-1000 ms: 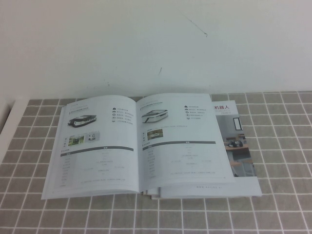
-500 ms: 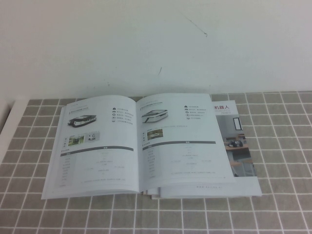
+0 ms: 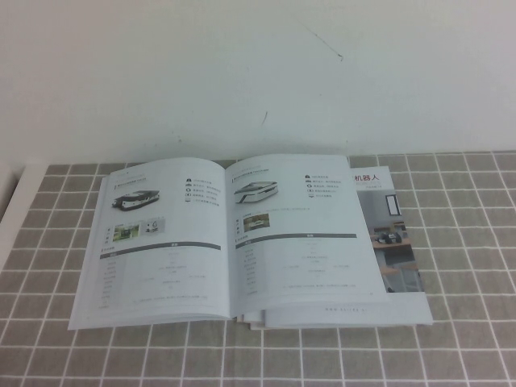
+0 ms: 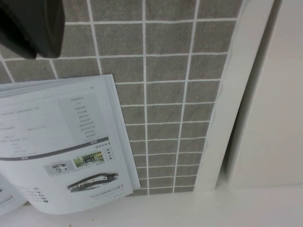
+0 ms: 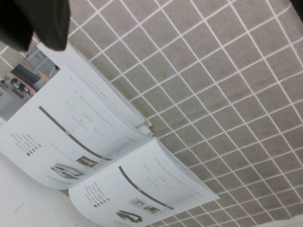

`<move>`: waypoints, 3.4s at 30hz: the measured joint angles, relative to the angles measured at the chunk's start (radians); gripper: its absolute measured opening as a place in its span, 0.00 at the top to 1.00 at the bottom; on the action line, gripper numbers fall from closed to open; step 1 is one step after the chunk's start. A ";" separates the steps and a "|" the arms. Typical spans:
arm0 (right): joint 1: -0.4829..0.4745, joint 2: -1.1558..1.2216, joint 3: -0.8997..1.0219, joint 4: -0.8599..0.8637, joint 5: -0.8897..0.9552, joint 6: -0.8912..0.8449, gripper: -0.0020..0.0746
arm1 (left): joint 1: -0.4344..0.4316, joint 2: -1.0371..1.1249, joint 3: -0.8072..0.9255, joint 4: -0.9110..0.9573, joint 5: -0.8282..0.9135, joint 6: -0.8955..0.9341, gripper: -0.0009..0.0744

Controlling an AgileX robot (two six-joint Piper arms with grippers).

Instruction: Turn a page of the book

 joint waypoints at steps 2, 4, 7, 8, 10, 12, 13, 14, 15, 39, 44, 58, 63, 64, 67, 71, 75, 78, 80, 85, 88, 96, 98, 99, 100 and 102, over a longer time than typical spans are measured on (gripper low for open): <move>0.000 0.000 0.000 0.000 0.000 0.000 0.86 | 0.000 0.000 0.000 0.000 -0.001 -0.054 0.99; 0.000 0.000 0.000 0.000 0.000 0.000 0.86 | 0.000 0.000 0.000 0.000 -0.002 -0.120 0.99; 0.000 0.000 0.000 0.000 0.000 0.000 0.86 | 0.000 0.000 0.000 0.004 -0.002 -0.179 0.99; 0.000 0.000 0.000 0.000 0.000 0.000 0.86 | 0.000 0.000 0.000 0.017 -0.002 -0.184 0.99; 0.000 0.000 0.000 0.001 0.000 0.000 0.86 | 0.000 0.000 0.000 0.056 -0.003 -0.193 0.99; 0.000 0.000 0.000 0.001 0.000 0.000 0.86 | 0.000 0.000 0.000 0.077 -0.005 -0.197 0.99; 0.000 0.000 0.000 0.001 0.000 0.000 0.86 | 0.000 0.000 0.000 0.084 -0.005 -0.197 0.99; 0.000 0.000 0.000 0.001 0.000 0.000 0.86 | 0.000 0.000 0.000 0.086 -0.005 -0.197 0.99; 0.000 0.000 0.000 0.001 0.000 0.000 0.86 | 0.000 0.000 0.000 0.088 -0.005 -0.197 0.99; 0.000 -0.020 0.000 0.001 -0.002 0.000 0.86 | 0.000 0.000 0.000 0.095 -0.005 -0.199 0.99; -0.026 -0.099 0.010 -0.030 -0.139 -0.011 0.86 | 0.000 0.000 0.000 0.097 -0.005 -0.204 0.99; -0.268 -0.440 0.474 -0.083 -0.451 0.036 0.87 | 0.000 0.000 0.000 0.097 -0.005 -0.205 0.99; -0.276 -0.465 0.636 -0.083 -0.556 0.060 0.87 | 0.000 0.000 0.000 0.097 -0.005 -0.205 0.99; -0.282 -0.465 0.666 -0.083 -0.594 0.083 0.87 | 0.000 0.000 0.000 0.097 -0.005 -0.205 0.99; -0.309 -0.465 0.730 -0.083 -0.683 0.168 0.87 | 0.000 0.000 0.000 0.099 -0.005 -0.205 0.99; -0.348 -0.465 0.764 -0.083 -0.694 0.247 0.87 | 0.000 0.000 0.000 0.099 -0.005 -0.205 0.99; -0.379 -0.465 0.766 -0.096 -0.670 0.297 0.87 | 0.000 0.000 0.000 0.099 -0.005 -0.205 0.99; -0.389 -0.465 0.766 -0.164 -0.628 0.373 0.87 | 0.000 0.000 0.000 0.099 -0.005 -0.205 0.99; -0.393 -0.465 0.766 -0.211 -0.599 0.415 0.87 | 0.000 0.000 0.000 0.099 -0.005 -0.205 0.99; -0.394 -0.465 0.760 -0.283 -0.570 0.439 0.87 | 0.000 0.000 0.000 0.099 -0.005 -0.205 0.99; -0.394 -0.465 0.759 -0.292 -0.569 0.426 0.87 | 0.000 0.000 0.000 0.099 -0.005 -0.205 0.99; -0.394 -0.465 0.759 -0.299 -0.569 0.415 0.87 | 0.000 0.000 0.000 0.099 -0.005 -0.205 0.99; -0.394 -0.465 0.759 -0.299 -0.569 0.413 0.87 | 0.000 0.000 0.000 0.099 -0.005 -0.205 0.99; -0.394 -0.465 0.759 -0.299 -0.569 0.413 0.87 | 0.000 0.000 0.000 0.099 -0.005 -0.205 0.99; -0.394 -0.465 0.759 -0.299 -0.569 0.412 0.87 | 0.000 0.000 0.000 0.099 -0.005 -0.205 0.99; -0.394 -0.465 0.759 -0.300 -0.569 0.412 0.87 | 0.000 0.000 0.000 0.099 -0.005 -0.205 0.99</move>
